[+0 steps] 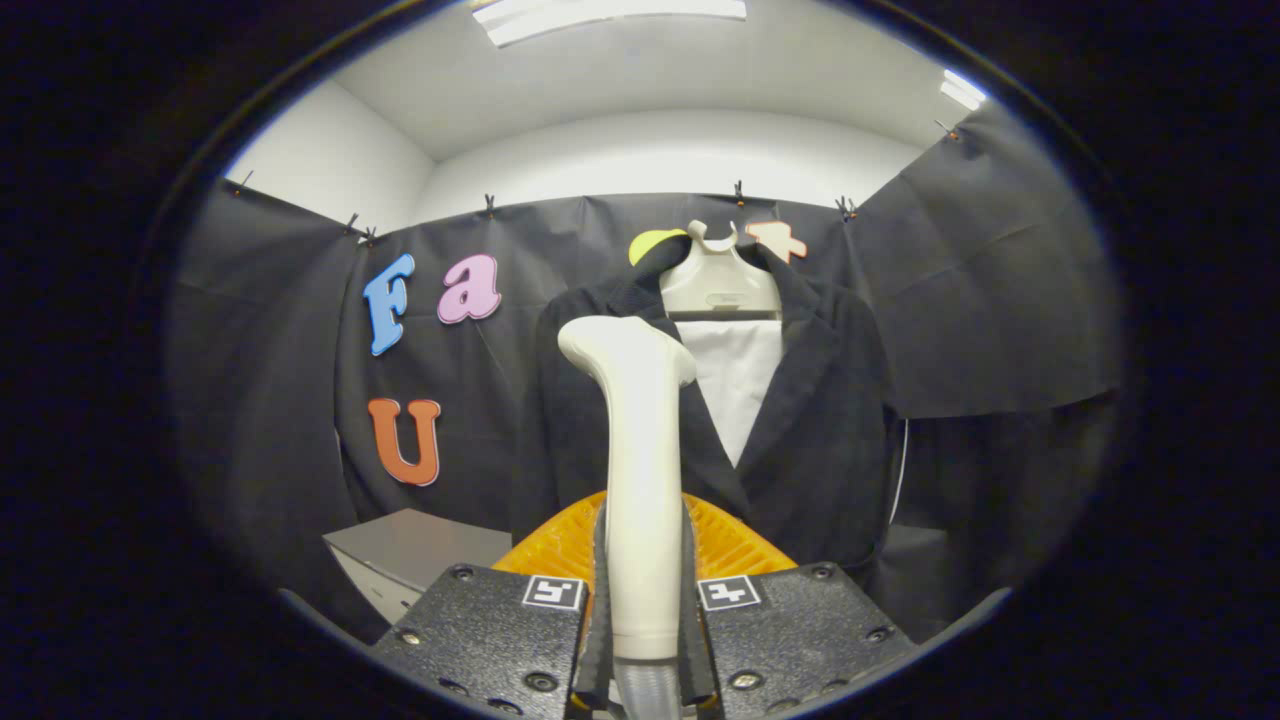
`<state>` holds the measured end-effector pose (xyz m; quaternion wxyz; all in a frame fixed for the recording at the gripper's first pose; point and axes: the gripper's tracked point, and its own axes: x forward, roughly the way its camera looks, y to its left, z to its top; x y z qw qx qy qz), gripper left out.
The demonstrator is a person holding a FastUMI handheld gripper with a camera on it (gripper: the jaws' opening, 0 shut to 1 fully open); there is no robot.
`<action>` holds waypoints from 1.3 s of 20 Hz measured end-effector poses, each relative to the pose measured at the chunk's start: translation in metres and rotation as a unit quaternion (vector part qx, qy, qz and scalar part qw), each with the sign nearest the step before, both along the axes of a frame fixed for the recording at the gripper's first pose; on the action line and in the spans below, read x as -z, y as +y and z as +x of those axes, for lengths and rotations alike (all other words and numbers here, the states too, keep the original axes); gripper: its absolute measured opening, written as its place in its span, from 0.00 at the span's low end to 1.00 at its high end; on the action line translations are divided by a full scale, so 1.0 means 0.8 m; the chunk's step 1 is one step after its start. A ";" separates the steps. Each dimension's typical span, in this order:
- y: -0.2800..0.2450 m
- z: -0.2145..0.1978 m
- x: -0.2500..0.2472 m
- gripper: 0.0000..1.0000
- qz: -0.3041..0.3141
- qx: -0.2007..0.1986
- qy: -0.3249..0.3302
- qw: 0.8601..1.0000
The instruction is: Iron the clothes twice with a garment steamer, once on the left side and once on the right side.
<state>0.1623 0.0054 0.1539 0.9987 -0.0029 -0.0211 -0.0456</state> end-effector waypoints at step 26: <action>-0.026 -0.060 0.212 0.29 0.018 0.029 0.157 0.987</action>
